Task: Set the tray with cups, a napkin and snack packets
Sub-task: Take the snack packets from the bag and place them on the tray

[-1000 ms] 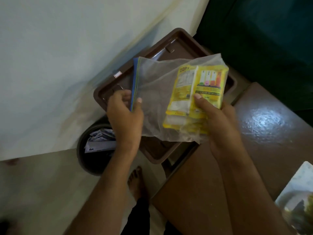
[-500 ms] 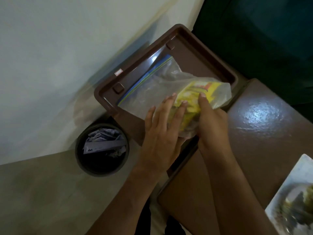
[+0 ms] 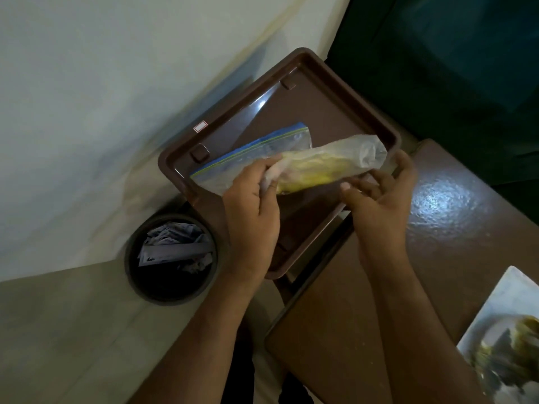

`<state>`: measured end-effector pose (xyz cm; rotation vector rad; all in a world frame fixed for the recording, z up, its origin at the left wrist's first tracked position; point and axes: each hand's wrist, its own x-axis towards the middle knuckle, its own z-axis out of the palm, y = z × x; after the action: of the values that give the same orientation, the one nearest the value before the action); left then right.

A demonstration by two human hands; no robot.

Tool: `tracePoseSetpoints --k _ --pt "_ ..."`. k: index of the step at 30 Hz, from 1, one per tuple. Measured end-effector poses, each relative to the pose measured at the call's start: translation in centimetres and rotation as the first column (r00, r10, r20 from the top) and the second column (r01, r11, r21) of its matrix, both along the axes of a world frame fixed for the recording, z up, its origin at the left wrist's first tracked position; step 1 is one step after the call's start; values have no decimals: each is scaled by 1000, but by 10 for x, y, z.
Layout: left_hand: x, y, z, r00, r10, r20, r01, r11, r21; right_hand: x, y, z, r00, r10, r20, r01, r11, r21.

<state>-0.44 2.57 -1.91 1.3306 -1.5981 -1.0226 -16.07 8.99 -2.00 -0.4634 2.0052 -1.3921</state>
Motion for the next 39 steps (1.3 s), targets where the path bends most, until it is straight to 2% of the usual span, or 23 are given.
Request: tracePoseSetpoints --k 4,7,10,12,14,17,19,23,27,32,37,39 --pt "-3 -6 8 997 32 -76 -29 999 46 -12 0 -7 982 172 -73 -179 979 -101" --pt "-8 -15 14 989 69 -127 -61 996 64 -17 -8 -4 969 236 -79 -242 967 -82" --pt "-12 -27 22 990 88 -108 -87 996 12 -17 -15 3 976 198 -87 -205 975 -83" --pt "-11 -34 24 991 32 -134 -37 999 -35 -15 -19 7 988 125 -90 -135 984 -114" --pt "-1 -40 16 995 -55 -83 51 997 -49 -13 -22 14 992 75 -98 -89 985 -148" --pt "15 -42 2 986 -128 111 133 991 -36 -12 -27 22 988 30 -150 -60 978 -200" --pt "18 -40 -3 988 -86 128 92 995 -41 -9 -29 26 979 29 -203 -82 962 -259" --pt "5 -39 7 999 44 -7 -44 999 -22 -9 -28 19 974 126 -186 -186 916 -354" --pt "-4 -46 13 992 101 -78 -98 994 43 -16 -20 1 976 209 -57 -216 942 -257" --pt "-9 -55 18 990 135 -40 -136 991 -10 -16 -24 4 993 116 -17 -117 962 -248" --pt "-4 -59 16 969 244 32 -243 969 -47 -5 -38 18 976 168 -137 -201 939 -280" --pt "-1 -60 15 969 243 -42 -243 970 2 -1 -42 21 978 133 -159 -177 935 -306"
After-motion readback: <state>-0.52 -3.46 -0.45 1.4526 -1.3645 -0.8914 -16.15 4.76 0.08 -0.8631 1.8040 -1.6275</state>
